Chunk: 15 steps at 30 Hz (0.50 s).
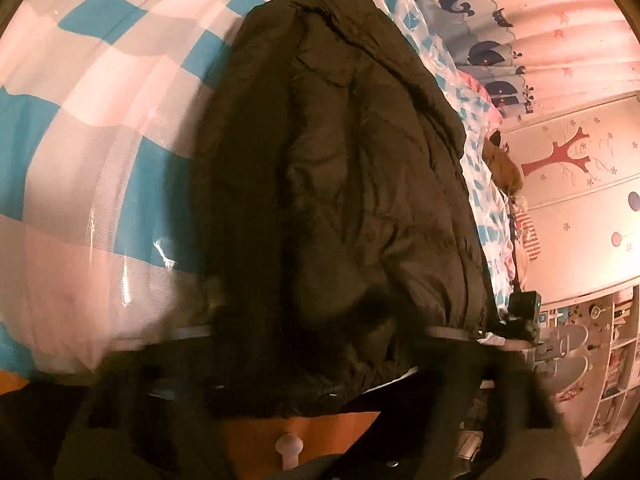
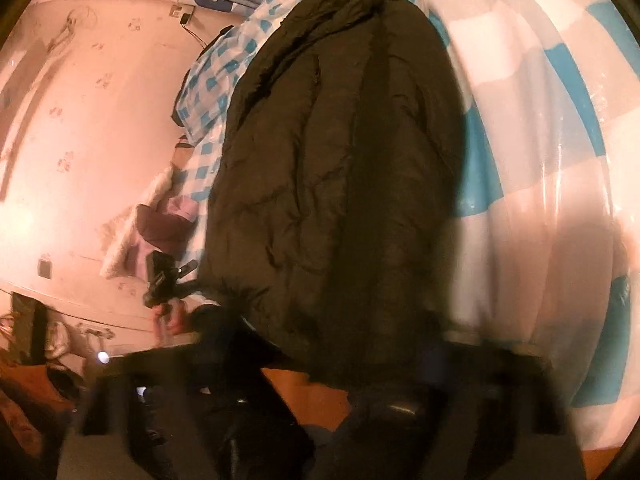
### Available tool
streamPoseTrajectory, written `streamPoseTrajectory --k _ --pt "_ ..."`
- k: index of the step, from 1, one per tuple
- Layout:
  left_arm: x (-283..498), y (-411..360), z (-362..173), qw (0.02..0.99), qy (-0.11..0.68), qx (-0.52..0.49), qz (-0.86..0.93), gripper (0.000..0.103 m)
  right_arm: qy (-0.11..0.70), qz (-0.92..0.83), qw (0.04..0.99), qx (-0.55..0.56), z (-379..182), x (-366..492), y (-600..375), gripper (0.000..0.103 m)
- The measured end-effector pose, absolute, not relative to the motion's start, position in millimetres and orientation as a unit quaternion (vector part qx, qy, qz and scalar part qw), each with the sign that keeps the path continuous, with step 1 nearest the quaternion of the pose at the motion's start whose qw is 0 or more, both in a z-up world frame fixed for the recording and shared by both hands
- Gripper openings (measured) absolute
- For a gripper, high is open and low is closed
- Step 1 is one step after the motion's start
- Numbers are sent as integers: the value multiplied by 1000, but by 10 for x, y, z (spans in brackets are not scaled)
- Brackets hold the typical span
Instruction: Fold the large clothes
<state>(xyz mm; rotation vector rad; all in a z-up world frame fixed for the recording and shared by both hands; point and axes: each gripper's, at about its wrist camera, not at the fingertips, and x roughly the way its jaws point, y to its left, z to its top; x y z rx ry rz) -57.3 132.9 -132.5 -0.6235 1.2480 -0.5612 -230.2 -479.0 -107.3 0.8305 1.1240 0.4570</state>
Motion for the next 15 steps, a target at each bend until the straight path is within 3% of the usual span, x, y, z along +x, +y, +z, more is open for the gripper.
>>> streamPoseTrajectory --k 2,5,15 --pt "-580 1357 -1235 736 552 -291 -261 8 496 211 747 390 -1060 -2314 -4779 35" --pt "-622 1385 -985 751 525 -298 -269 5 461 221 753 414 -1011 -2361 -4782 27" --pt "-1315 1680 7 780 442 -296 -329 5 313 308 764 474 -553 -2969 -4766 24"
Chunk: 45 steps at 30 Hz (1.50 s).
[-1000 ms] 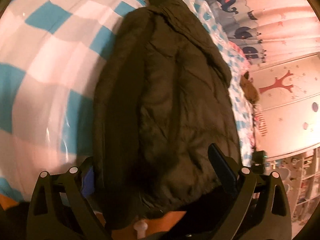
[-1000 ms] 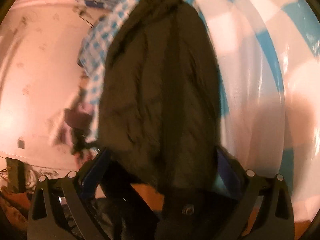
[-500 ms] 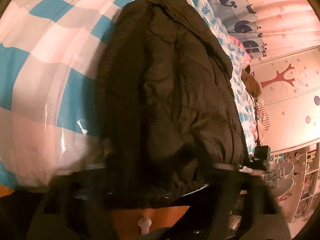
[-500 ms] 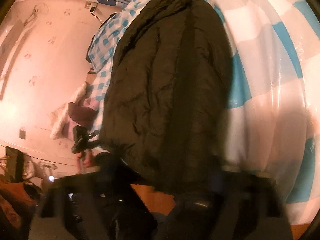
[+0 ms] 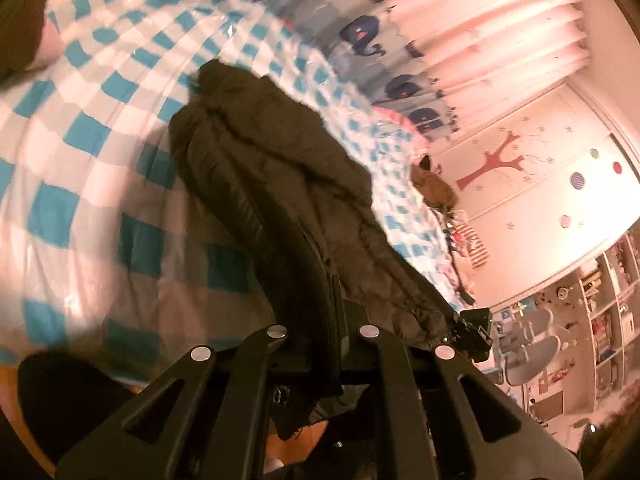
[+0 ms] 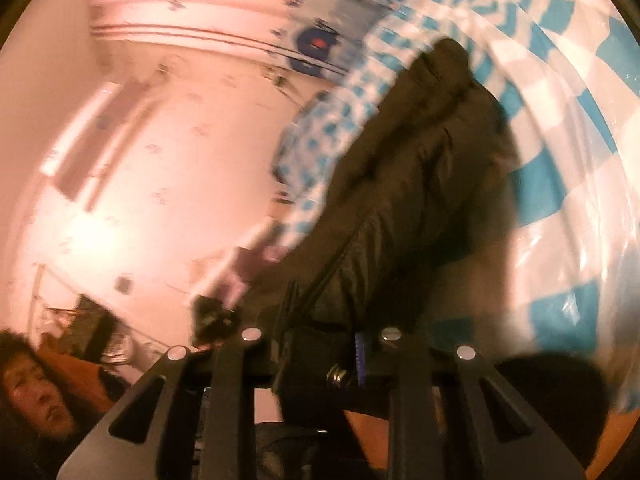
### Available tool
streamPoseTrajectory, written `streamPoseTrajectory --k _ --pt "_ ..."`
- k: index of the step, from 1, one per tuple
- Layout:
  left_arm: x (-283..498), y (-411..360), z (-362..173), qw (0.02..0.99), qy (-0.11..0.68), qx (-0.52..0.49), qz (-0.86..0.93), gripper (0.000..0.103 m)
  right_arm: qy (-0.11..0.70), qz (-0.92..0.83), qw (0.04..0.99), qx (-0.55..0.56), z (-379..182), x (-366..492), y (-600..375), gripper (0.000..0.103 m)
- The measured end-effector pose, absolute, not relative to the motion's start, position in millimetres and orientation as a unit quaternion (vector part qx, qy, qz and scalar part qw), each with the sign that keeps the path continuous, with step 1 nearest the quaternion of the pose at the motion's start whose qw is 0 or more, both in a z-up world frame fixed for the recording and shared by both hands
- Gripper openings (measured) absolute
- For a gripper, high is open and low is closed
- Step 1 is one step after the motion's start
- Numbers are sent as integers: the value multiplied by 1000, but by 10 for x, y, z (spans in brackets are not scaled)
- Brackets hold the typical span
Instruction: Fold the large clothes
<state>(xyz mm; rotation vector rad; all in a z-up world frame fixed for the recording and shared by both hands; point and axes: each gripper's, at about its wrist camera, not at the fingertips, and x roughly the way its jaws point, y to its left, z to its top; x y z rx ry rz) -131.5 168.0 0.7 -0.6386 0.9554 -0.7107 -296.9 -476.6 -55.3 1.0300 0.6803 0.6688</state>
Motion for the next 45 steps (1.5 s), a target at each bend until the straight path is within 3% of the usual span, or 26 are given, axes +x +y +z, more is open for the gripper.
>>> streamPoseTrajectory --k 9,13,18,25,33,38,45 --pt "-2229 2400 -169 767 429 -359 -315 5 187 367 740 532 -537 -3813 -4731 24" --pt "-2380 2548 -328 758 428 -386 -305 5 150 392 718 555 -649 -3858 -4760 24" --pt "-2231 2564 -90 773 387 -391 -316 5 107 425 709 553 -470 -3579 -4811 24" --pt "-1482 2416 450 791 338 -385 -334 5 85 441 711 542 -35 -2767 -4877 24" --pt "38 2160 680 791 325 -413 -313 5 89 381 730 560 197 -1357 -5123 24" --pt "1091 1905 482 795 347 -416 -274 5 122 307 738 589 -36 -262 -5294 24" --pt "2307 1575 -202 815 382 -388 -198 5 203 170 745 613 -890 842 -5492 25"
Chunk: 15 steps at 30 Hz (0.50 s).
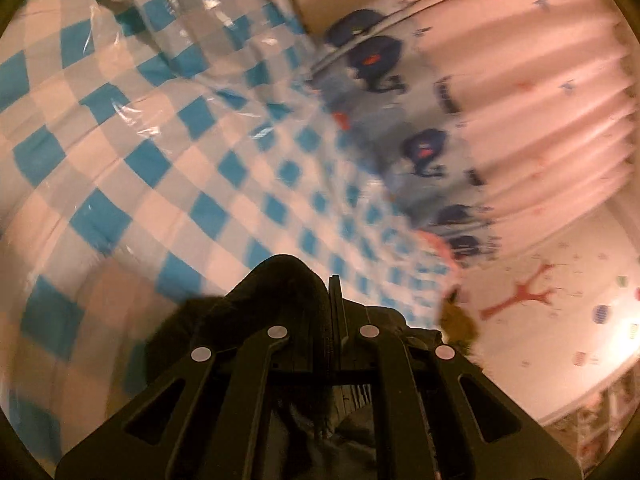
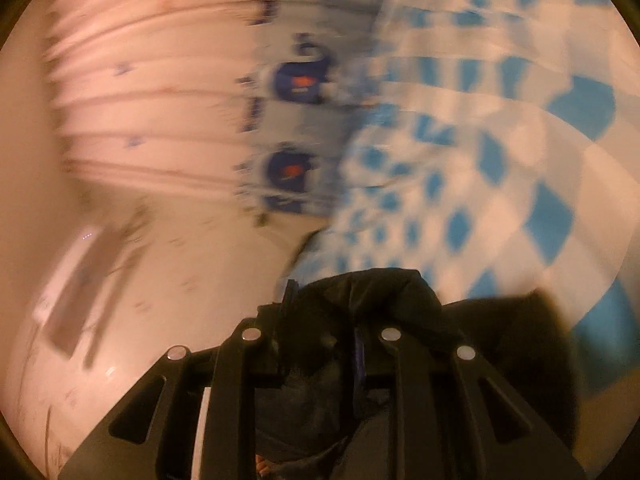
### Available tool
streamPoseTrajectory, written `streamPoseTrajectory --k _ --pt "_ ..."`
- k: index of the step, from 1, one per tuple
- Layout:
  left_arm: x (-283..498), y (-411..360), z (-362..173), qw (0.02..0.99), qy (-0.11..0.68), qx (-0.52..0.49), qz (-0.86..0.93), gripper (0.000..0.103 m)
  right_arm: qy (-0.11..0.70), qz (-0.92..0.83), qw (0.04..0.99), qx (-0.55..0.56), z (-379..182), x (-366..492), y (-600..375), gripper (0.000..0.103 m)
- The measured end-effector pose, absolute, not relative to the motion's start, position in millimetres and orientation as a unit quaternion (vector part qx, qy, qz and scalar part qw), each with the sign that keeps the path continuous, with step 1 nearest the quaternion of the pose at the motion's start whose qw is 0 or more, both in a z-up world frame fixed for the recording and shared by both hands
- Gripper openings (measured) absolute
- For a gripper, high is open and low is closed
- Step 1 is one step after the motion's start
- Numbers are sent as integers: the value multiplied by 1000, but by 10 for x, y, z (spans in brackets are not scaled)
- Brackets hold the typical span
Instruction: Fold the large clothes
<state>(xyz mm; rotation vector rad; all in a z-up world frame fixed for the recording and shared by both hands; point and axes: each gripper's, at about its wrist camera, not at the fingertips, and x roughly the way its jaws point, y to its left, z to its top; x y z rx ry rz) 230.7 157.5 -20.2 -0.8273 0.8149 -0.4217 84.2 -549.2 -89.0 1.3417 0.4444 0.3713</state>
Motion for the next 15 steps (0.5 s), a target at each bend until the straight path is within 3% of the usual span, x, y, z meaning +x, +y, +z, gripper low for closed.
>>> streamPoseTrajectory --k 3,4,8,10,11,15 --pt "2680 1505 -717 813 430 -367 -139 9 251 109 734 621 -1354 1067 -5548 44" --pt "2768 1508 -892 803 449 -370 -126 11 265 94 719 636 -1552 1106 -5584 62" --pt "2914 1695 -1385 736 487 -452 -130 13 248 93 680 684 -1827 993 -5790 69" --pt "2886 1796 -1307 727 480 -471 -141 22 250 91 691 672 -1714 893 -5875 82" --pt "2857 1844 -1231 724 478 -477 -144 34 253 85 702 660 -1621 848 -5884 86" --pt "2661 2069 -667 733 418 -509 -168 75 263 81 816 508 -767 679 -5567 88"
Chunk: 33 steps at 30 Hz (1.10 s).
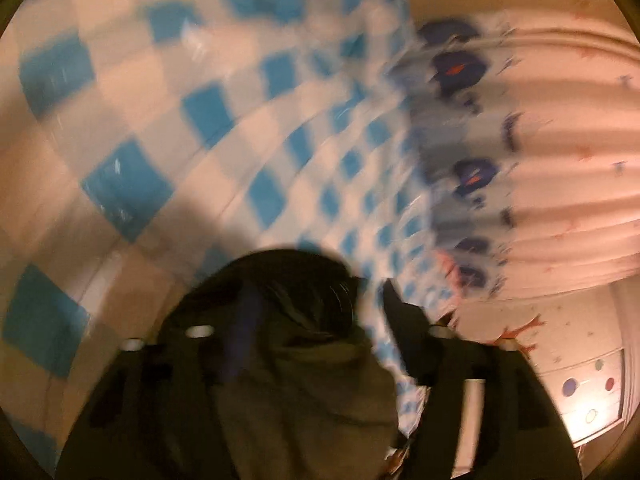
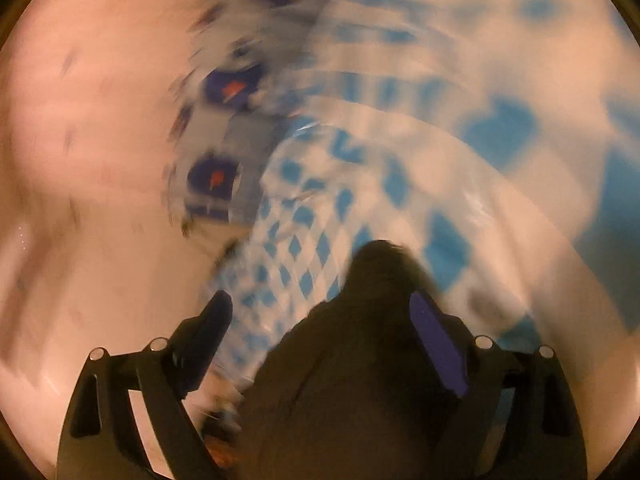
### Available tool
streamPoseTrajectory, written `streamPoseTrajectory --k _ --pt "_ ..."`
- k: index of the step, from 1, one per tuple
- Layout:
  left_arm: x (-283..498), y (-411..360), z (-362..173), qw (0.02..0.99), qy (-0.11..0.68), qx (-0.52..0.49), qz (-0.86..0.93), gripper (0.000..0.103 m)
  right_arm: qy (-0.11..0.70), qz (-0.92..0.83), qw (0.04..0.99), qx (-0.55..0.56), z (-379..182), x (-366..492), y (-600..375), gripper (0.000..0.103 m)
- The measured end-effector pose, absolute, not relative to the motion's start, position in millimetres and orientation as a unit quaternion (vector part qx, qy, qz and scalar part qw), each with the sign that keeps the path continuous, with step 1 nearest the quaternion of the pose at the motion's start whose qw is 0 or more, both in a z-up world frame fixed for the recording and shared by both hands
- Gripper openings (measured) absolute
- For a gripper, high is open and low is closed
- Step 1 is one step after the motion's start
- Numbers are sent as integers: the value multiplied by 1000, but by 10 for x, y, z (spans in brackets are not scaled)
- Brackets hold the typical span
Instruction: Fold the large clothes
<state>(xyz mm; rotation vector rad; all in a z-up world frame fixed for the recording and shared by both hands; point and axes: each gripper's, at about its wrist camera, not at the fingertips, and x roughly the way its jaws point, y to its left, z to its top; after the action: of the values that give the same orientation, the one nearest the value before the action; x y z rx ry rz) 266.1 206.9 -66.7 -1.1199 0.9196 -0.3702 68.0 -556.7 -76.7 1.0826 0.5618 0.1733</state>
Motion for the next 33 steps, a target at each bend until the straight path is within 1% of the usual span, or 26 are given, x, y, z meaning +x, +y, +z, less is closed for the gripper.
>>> streamPoseTrajectory --k 1,3,4,5,6,7,8,9,11,13,14,16,17,20,22,23,26,28,30,31,32,33 --pt "2594 2109 -502 740 391 -518 -178 91 265 85 849 449 -523 682 -5353 89" --pt "2472 2118 -183 753 357 -517 -194 91 274 99 891 349 -175 728 -4879 90" --pt "2355 2024 41 781 339 -486 -197 91 284 110 908 289 -35 779 -4567 91" --pt "2216 1830 258 818 323 -429 -206 91 293 116 915 254 21 825 -4368 91" --pt "2096 1598 392 845 316 -373 -218 91 313 112 923 193 62 928 -4049 91" --pt "1988 1330 465 866 317 -312 -228 91 335 102 927 134 35 1060 -3741 91" --pt "1899 1036 490 882 323 -251 -232 91 346 99 926 112 -29 1139 -3587 91" --pt "1808 660 444 898 330 -176 -233 91 360 90 923 96 -135 1276 -3449 91" --pt "1816 219 265 901 345 -102 -242 91 395 70 912 86 -441 1529 -3320 91" --pt "1994 -89 -106 895 389 -46 -213 91 425 46 901 81 -762 1745 -3286 91" --pt "2190 -169 -438 881 429 -32 -195 91 440 36 894 81 -953 1853 -3303 94" --pt "2355 -68 -809 872 445 -55 -195 91 437 31 893 101 -1126 1939 -3388 95" --pt "2408 -41 -901 874 443 -57 -191 91 434 31 895 101 -1149 1961 -3397 96" --pt "2483 -103 -983 869 460 -41 -178 91 455 25 887 80 -1287 2071 -3360 96" --pt "2441 -98 -926 866 472 -28 -163 91 479 29 875 67 -1273 2082 -3341 96" --pt "2392 -115 -858 871 466 -27 -153 91 482 34 873 65 -1203 2030 -3354 95" --pt "2030 40 -470 909 397 5 -128 91 419 29 905 65 -777 1637 -3510 95" --pt "2015 177 -467 916 388 22 -102 91 386 -5 922 42 -627 1437 -3654 96" --pt "2172 341 -709 898 431 -1 -87 91 400 -50 915 34 -766 1440 -3898 96" --pt "2258 427 -909 885 457 -21 -88 92 429 -67 899 47 -1026 1503 -4084 96" --pt "2313 523 -1082 878 463 -56 -108 94 444 -68 892 59 -1198 1537 -4182 97" --pt "2321 585 -1151 875 463 -81 -116 95 447 -50 888 92 -1358 1547 -4292 97"
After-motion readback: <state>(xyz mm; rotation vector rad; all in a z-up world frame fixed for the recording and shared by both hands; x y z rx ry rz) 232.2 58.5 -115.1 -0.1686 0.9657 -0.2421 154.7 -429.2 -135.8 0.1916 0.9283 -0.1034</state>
